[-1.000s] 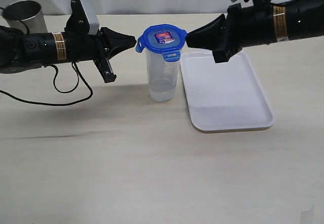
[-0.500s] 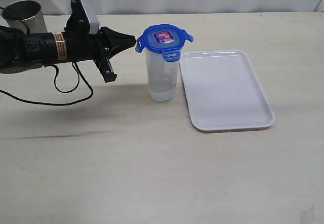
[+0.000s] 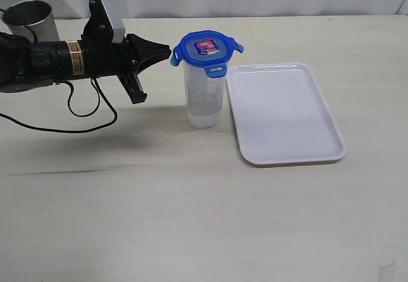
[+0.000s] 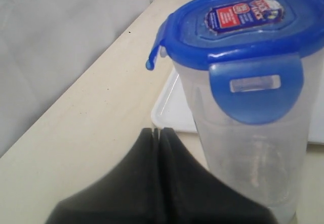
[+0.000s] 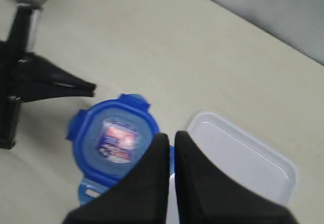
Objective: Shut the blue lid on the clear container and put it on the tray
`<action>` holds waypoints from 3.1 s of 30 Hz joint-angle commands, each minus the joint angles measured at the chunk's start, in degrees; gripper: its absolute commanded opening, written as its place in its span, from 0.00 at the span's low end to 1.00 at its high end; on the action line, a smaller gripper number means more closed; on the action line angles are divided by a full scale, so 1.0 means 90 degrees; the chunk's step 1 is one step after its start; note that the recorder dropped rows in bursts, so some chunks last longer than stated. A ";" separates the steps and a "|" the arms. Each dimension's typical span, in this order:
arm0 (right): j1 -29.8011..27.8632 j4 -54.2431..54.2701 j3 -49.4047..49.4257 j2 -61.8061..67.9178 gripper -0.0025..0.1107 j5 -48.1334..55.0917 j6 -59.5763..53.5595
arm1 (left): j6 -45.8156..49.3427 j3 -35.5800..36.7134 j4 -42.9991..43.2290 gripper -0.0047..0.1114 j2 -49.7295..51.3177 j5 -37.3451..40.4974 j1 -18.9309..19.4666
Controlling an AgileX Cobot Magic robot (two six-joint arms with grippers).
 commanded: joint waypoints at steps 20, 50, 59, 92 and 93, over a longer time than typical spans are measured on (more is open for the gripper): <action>0.0792 -0.0219 -0.0223 0.1572 0.06 0.0243 -0.0304 | -0.0037 0.0025 -0.0091 0.04 -0.0004 -0.0148 -0.0006; 0.0780 -0.0345 -0.0209 0.1236 0.06 -0.0398 -0.0544 | -0.0037 0.0025 -0.0103 0.04 -0.0004 -0.0131 -0.0006; 0.0780 -0.0385 -0.0195 0.0986 0.22 0.0455 -0.0587 | -0.0037 0.0025 -0.0103 0.04 -0.0004 -0.0131 -0.0006; 0.0469 0.0277 0.0261 0.1671 0.23 0.0225 -0.0994 | -0.0037 0.0025 -0.0103 0.04 -0.0004 -0.0131 -0.0006; 0.0469 0.0399 0.0261 0.1708 0.23 0.0225 -0.1086 | -0.0037 0.0025 -0.0103 0.04 -0.0004 -0.0131 -0.0006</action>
